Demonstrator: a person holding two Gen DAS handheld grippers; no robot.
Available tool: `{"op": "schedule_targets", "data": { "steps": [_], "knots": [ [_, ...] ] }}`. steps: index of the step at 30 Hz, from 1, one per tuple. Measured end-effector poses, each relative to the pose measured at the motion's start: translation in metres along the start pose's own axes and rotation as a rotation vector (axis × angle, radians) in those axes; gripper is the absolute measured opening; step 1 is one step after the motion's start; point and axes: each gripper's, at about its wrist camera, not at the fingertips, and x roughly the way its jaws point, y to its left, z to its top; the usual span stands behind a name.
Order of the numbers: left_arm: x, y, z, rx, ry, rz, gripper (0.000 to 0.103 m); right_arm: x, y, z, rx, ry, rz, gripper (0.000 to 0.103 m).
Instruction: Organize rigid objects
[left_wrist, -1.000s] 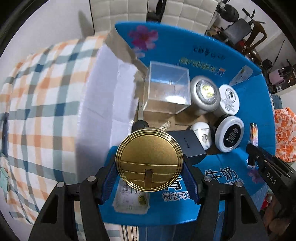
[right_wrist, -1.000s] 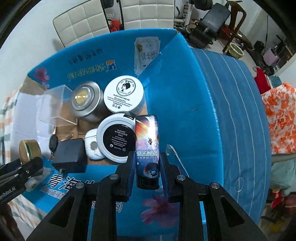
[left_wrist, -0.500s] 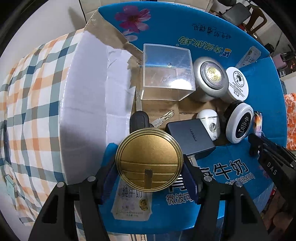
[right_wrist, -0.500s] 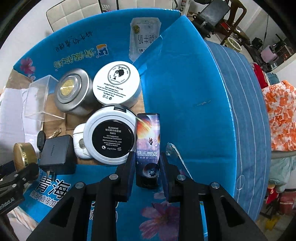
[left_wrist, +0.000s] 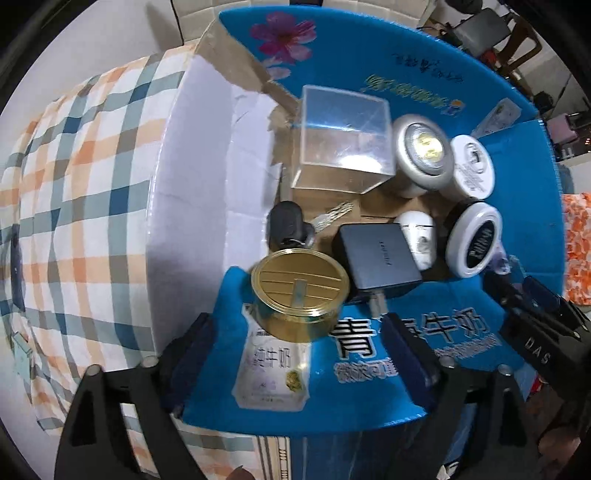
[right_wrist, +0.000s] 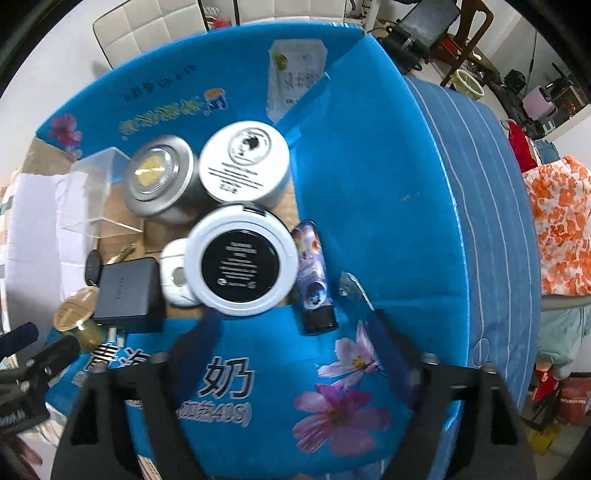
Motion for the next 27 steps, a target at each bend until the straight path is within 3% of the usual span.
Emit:
{"op": "schedule_targets", "data": {
  "steps": [4,16,20,27],
  "knots": [
    [-0.008,-0.008,-0.005,0.026,-0.020,0.053,0.103,-0.007,0.006,-0.001,-0.011,-0.005,-0.008,0.091],
    [-0.042,-0.009,-0.011,0.019,-0.088,0.061,0.103,-0.033,-0.004,-0.009,-0.007,-0.011,0.004,0.091],
    [-0.072,-0.014,-0.020,0.011,-0.151,0.066,0.103,-0.072,-0.009,-0.019,-0.007,-0.043,0.037,0.091],
    [-0.151,-0.020,-0.050,0.000,-0.284,0.051,0.103,-0.176,-0.028,-0.050,-0.005,-0.142,0.076,0.093]
  ]
}}
